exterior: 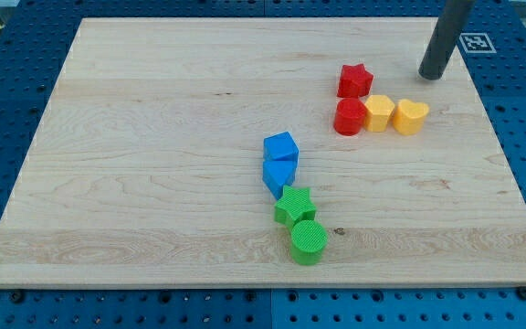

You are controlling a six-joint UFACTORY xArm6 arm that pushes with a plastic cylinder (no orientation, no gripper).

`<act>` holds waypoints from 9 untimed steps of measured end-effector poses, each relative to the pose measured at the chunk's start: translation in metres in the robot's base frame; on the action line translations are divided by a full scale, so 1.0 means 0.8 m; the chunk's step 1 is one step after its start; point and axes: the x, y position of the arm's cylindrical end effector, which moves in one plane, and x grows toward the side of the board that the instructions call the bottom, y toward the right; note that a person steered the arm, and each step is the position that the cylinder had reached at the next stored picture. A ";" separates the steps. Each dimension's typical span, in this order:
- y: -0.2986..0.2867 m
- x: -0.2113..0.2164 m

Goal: Keep the red star to the left of the red circle

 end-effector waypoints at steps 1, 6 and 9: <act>-0.038 0.014; -0.190 -0.012; -0.219 -0.029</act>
